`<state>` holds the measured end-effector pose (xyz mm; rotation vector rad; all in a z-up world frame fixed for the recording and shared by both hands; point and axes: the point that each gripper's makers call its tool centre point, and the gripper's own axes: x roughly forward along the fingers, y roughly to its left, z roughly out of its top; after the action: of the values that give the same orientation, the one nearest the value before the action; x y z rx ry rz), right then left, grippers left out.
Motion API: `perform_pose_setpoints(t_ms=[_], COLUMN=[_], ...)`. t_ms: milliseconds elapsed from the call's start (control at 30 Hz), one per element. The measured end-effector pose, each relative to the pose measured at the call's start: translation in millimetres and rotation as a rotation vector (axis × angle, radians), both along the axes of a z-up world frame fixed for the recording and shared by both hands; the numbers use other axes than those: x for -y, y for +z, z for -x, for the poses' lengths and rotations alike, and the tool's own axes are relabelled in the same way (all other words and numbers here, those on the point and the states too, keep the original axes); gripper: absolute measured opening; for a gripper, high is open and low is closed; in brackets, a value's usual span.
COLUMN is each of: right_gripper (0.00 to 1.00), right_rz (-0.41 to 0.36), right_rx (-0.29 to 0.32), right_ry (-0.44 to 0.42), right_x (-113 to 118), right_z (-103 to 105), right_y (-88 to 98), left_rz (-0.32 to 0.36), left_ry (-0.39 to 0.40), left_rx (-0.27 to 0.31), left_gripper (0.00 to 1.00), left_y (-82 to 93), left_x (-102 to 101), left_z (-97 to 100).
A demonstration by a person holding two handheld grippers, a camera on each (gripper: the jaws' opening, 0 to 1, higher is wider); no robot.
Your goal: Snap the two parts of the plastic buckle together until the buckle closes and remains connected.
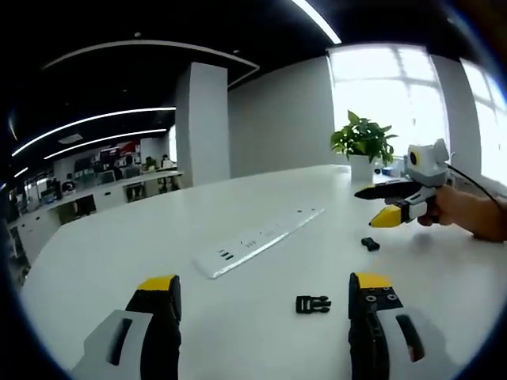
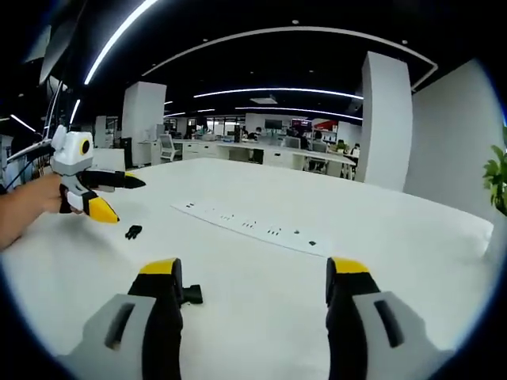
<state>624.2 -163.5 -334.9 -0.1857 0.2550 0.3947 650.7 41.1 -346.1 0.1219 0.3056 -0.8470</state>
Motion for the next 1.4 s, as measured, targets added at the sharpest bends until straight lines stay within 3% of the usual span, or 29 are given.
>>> perform_pose_setpoints(t_ms=[167, 267, 400, 533, 700, 833, 967, 1233, 1300, 1400], right_gripper=[0.88, 0.86, 0.83, 0.79, 0.79, 0.79, 0.78, 0.77, 0.77, 0.76], right_rz=[0.064, 0.095, 0.094, 0.086, 0.073, 0.056, 0.041, 0.040, 0.037, 0.027], right_rx=[0.014, 0.009, -0.025, -0.033, -0.038, -0.031, -0.042, -0.055, -0.054, -0.048], right_ry=[-0.017, -0.018, -0.006, -0.014, -0.001, 0.014, 0.020, 0.030, 0.030, 0.031], right_x=[-14.8, -21.6, -26.3, -25.5, -27.4, -28.8, -30.2, -32.3, -32.4, -30.8], right_z=[1.8, 3.5, 7.1, 8.0, 10.0, 11.4, 12.6, 15.4, 15.5, 16.1], right_y=[-2.7, -9.3, -17.2, -18.3, -18.7, -16.2, -17.2, -20.4, -20.2, -18.0], left_rz=[0.010, -0.029, -0.054, -0.060, -0.092, -0.104, -0.070, -0.074, -0.089, -0.222], left_ry=[-0.039, -0.149, -0.296, -0.355, -0.426, -0.443, -0.410, -0.421, -0.441, -0.595], left_rx=[-0.003, -0.012, 0.002, 0.023, -0.008, -0.036, -0.077, -0.081, -0.062, -0.048], left_gripper=[0.87, 0.79, 0.86, 0.87, 0.87, 0.88, 0.91, 0.91, 0.91, 0.89], left_y=[0.0, -6.2, -8.4, -6.7, -16.9, -22.4, -23.5, -25.0, -24.8, -29.3], left_x=[5.4, 12.2, 25.0, 36.3, 44.2, 44.6, 43.6, 49.1, 50.6, 46.7], left_z=[5.4, 21.2, 42.8, 53.4, 68.9, 74.2, 67.9, 70.1, 70.4, 81.2])
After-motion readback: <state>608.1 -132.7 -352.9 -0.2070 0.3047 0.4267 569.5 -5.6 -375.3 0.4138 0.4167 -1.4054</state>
